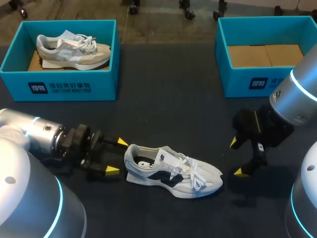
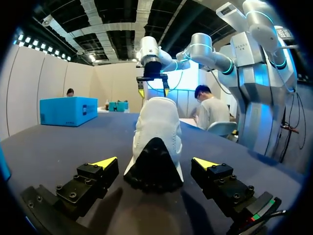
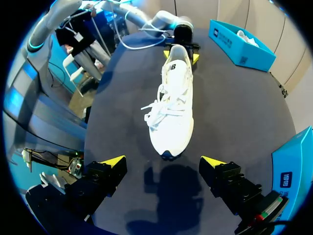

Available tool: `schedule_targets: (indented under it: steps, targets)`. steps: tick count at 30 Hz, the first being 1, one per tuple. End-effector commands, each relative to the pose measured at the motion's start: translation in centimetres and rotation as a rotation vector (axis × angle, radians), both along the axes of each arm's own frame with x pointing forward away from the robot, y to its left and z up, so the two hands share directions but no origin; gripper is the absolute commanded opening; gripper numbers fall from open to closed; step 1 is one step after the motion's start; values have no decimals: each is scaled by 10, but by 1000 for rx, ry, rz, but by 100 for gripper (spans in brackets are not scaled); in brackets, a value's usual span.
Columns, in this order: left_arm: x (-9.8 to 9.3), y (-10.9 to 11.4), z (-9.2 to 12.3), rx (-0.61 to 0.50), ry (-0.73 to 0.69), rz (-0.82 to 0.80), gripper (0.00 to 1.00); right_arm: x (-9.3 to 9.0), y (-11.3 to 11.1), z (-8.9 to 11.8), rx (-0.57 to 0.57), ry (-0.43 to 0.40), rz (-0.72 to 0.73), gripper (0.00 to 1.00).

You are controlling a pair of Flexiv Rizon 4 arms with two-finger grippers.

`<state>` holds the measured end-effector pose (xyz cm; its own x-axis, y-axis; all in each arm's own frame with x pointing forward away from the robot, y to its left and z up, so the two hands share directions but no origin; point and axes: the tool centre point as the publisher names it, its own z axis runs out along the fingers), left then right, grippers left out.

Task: Take the shoe out of the shoebox, open the shoe tongue, remove and reinsert the insole, then place the shoe into the shoebox

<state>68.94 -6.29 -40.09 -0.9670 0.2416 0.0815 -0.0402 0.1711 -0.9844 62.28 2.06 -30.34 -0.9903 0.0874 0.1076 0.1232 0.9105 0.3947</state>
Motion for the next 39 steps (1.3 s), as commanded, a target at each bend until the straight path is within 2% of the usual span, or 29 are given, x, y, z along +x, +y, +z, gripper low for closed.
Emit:
schedule_targets:
  steps: [1, 18, 39]
  targets:
    - [-1, -4, -1, -2, -1, 3, 100, -1, 0, -1, -2, -1, 0, 100]
    - [2, -18, -8, 18, -3, 12, 100, -1, 0, -1, -2, -1, 0, 100]
    - [-20, -43, -14, 56, 18, -19, 100, -1, 0, -1, -2, -1, 0, 100]
